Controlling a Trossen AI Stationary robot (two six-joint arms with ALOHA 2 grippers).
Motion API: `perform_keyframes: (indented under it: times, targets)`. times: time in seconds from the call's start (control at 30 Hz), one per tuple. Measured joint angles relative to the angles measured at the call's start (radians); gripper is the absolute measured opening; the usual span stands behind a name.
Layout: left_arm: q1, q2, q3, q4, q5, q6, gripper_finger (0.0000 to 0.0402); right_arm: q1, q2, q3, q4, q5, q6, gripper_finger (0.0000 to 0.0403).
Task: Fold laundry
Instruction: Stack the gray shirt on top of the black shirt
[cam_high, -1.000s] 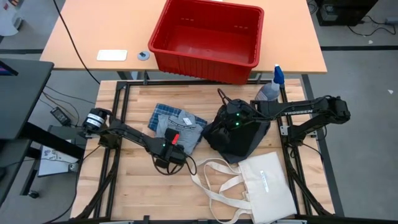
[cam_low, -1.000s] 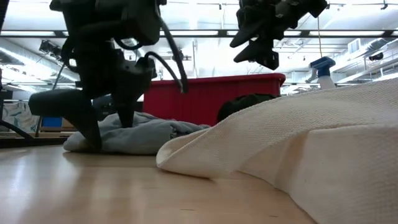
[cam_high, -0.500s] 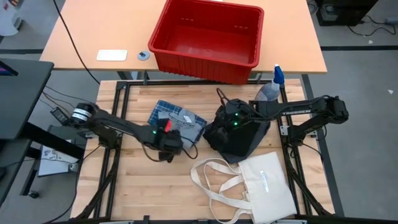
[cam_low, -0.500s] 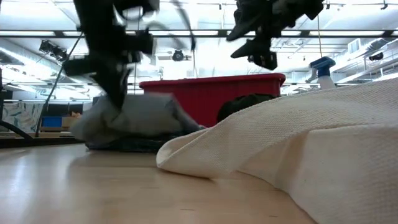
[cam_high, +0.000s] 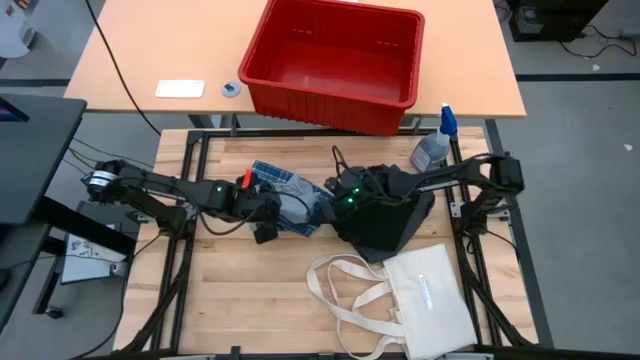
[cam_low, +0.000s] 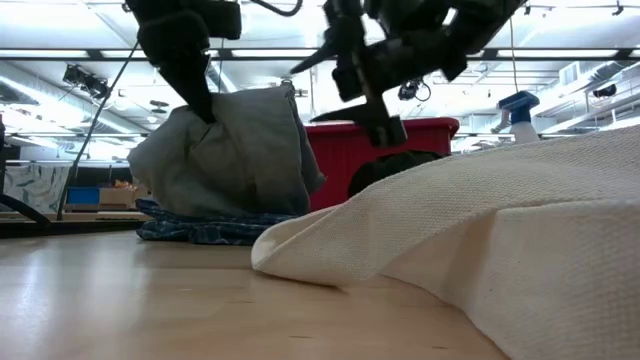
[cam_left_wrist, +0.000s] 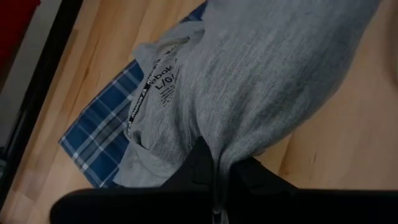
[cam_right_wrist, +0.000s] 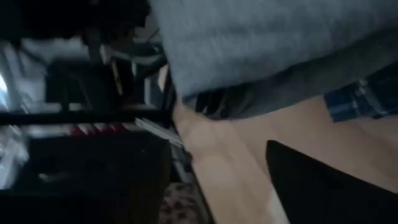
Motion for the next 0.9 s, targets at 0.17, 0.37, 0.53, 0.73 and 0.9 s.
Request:
perform_keyframes:
  times: [0.17,0.37,0.53,0.73,0.9]
  targets:
    - [-0.001,-0.003,0.000,0.002,0.002,-0.002,0.0012,0.028,0.012,0.000,0.074,0.057,0.137,0.0352]
    - [0.000,-0.003,0.000,0.000,0.003,-0.002,0.0012,0.072,0.005,-0.070,0.255,0.209,0.399,0.0389]
    - [-0.001,-0.003,0.000,0.001,0.004,-0.018,0.0012,0.132,0.009,-0.176,0.408,0.425,0.675,0.0384]
    - [-0.001,-0.003,0.000,0.011,0.002,-0.015,0.0012,0.179,0.014,-0.192,0.466,0.513,0.709,0.0398]
    - [-0.002,-0.005,0.000,0.021,0.003,0.029,0.0012,0.118,0.013,-0.141,0.456,0.362,0.230,0.0387]
